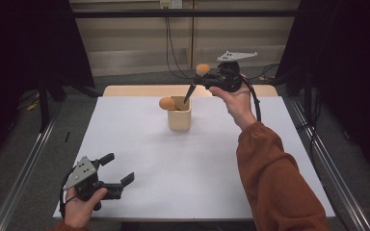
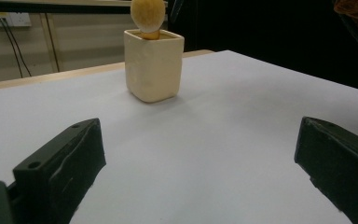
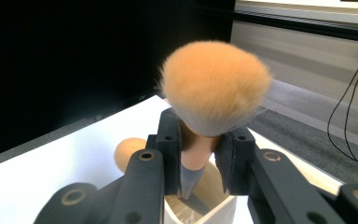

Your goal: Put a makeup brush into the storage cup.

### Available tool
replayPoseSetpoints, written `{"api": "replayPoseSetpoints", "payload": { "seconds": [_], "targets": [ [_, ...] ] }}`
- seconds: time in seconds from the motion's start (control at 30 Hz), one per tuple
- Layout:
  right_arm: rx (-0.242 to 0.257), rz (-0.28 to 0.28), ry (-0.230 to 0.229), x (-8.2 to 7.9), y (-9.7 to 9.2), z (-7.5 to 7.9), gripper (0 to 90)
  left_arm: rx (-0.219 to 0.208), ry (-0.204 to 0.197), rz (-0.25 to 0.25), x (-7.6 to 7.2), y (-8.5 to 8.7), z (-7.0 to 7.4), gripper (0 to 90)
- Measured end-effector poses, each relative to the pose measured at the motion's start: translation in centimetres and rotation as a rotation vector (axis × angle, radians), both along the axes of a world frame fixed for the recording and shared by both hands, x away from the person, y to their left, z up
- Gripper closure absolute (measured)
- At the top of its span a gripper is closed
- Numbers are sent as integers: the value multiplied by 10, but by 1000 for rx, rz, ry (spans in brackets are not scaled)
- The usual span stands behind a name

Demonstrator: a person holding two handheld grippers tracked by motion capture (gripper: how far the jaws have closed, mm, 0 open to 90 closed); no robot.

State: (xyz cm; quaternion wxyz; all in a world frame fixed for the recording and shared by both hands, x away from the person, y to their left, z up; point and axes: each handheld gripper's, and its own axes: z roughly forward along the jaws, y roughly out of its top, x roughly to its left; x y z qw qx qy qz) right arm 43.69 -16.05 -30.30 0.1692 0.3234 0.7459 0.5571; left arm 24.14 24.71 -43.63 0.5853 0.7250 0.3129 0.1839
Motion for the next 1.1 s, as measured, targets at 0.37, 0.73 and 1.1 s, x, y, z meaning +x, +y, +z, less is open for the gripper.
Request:
{"api": "replayPoseSetpoints", "payload": {
  "seconds": [0.37,0.73,1.1],
  "targets": [
    [-24,-22,26,7,9,-16,731,14,-12,-9,0,-1,0,15],
    [-77,-21,54,11,19,-35,730,24,-13,-15,0,-1,0,16],
    [-84,-15,78,11,21,-48,730,15,-12,-10,0,-1,0,16]
  ]
}}
